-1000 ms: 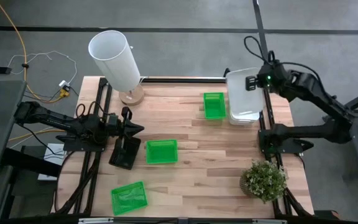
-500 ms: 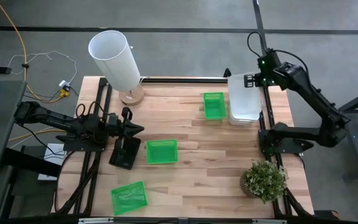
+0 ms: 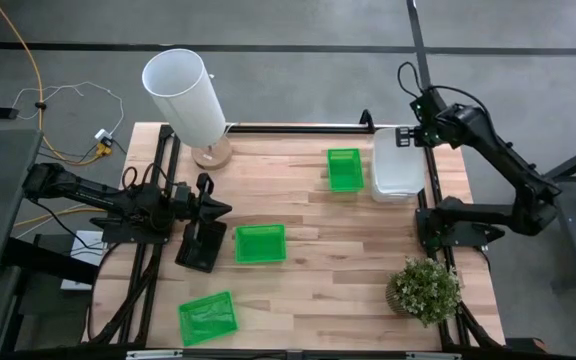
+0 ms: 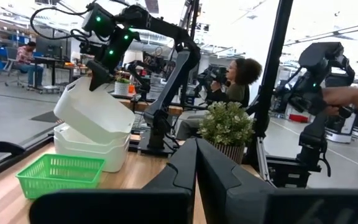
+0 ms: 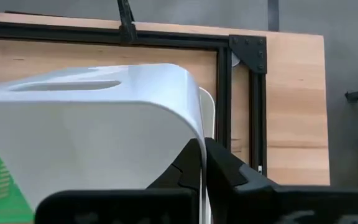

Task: Stack baskets by color
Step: Stack the bottom white bin into the top stacked white bins

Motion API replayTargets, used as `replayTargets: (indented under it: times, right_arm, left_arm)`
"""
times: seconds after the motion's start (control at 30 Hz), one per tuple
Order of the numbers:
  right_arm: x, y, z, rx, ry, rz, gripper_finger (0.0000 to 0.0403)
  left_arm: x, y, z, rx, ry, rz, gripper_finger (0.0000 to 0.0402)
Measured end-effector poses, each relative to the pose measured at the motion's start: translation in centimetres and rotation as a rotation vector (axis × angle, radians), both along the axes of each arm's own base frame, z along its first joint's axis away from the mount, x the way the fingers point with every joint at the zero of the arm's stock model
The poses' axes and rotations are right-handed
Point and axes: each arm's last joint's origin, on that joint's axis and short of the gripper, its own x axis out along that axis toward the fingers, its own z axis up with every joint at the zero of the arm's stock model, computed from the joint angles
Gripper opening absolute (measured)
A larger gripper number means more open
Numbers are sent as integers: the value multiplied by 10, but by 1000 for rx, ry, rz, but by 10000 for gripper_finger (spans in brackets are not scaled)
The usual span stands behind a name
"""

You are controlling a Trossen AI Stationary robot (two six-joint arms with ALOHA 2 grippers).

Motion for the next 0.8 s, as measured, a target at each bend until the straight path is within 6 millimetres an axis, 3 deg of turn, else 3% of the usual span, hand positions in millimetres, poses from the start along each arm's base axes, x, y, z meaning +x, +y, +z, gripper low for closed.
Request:
replayTargets:
  times: [0.4, 0.6, 0.8]
  right_arm:
    - [-4, -8, -54, 100, 2, 0, 0]
    - [-6, -10, -59, 83, 15, -4, 0]
    - [-5, -11, -48, 55, 13, 25, 18]
  left_arm:
    - [0, 0, 1, -1, -10, 1, 0]
    - [0, 0, 1, -1, -11, 2, 0]
    - [0, 0, 1, -1, -10, 2, 0]
